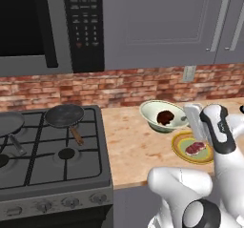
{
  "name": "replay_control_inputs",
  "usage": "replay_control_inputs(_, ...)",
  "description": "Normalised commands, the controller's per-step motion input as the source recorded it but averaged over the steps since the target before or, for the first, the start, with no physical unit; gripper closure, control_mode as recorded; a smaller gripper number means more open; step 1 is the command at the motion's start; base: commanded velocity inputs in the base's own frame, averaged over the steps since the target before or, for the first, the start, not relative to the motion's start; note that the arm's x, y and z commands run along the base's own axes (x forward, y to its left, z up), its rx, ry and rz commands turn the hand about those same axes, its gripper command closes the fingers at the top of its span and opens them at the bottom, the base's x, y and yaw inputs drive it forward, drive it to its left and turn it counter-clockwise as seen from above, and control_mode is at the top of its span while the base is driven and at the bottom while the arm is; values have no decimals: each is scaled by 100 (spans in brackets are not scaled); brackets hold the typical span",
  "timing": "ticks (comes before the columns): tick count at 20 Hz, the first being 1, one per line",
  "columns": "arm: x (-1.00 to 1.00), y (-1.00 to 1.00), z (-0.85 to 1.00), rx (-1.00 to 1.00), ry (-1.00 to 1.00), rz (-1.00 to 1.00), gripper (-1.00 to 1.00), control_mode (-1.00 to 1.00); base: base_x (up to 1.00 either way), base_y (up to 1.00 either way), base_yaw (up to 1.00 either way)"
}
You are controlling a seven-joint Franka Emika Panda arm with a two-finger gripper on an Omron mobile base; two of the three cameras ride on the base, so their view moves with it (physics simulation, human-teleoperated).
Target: Place one of the steaks on the plate and the other in the bowl. Then place the bowl in the fridge.
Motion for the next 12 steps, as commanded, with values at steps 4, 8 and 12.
replay_control_inputs(4, -50, 9, 0, 0, 0, -16, 100, -100, 0, 0, 0)
replay_control_inputs(8, -43, 33, 0, 0, -7, -22, 100, -100, 0, 0, 0)
replay_control_inputs(12, -18, 48, 5, -1, -8, -24, 100, -100, 0, 0, 0)
